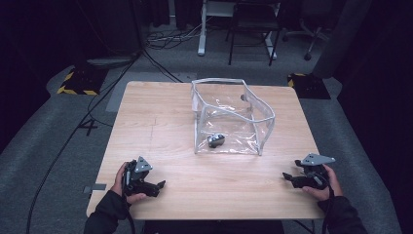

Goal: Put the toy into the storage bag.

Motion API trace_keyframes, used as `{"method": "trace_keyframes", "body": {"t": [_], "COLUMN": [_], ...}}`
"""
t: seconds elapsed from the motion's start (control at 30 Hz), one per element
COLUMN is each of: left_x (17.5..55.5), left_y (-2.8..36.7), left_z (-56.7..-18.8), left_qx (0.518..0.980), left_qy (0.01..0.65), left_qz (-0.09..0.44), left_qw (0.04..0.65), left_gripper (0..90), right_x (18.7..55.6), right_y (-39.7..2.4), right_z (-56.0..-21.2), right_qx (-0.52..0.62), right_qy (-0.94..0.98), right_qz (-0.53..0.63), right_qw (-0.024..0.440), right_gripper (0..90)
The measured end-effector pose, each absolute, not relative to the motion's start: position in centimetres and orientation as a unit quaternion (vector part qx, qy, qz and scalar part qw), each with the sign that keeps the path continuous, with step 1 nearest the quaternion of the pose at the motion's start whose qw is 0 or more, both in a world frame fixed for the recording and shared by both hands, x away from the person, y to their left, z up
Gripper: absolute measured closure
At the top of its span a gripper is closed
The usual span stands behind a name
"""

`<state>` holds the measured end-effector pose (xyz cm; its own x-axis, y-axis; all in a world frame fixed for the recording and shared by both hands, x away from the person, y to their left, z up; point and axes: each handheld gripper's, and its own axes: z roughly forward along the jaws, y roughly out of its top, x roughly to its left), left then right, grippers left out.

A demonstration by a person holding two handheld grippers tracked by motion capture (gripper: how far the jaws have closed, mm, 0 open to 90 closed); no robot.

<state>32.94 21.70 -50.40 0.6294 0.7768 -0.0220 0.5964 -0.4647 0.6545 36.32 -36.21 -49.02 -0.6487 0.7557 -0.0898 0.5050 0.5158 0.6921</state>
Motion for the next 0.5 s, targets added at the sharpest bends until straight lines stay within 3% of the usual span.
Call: {"method": "trace_keyframes", "body": {"t": [0.5], "left_x": [32.9], "left_y": [21.7], "left_z": [-50.4], "left_qx": [0.844], "left_qy": [0.406], "left_qz": [0.142], "left_qw": [0.319], "left_gripper": [0.6], "right_x": [34.7], "right_y": [-37.6], "right_z": [-50.0], "right_qx": [0.377], "right_qy": [0.837], "right_qz": [0.357], "right_qw": [0.173], "right_gripper": [22.7]}}
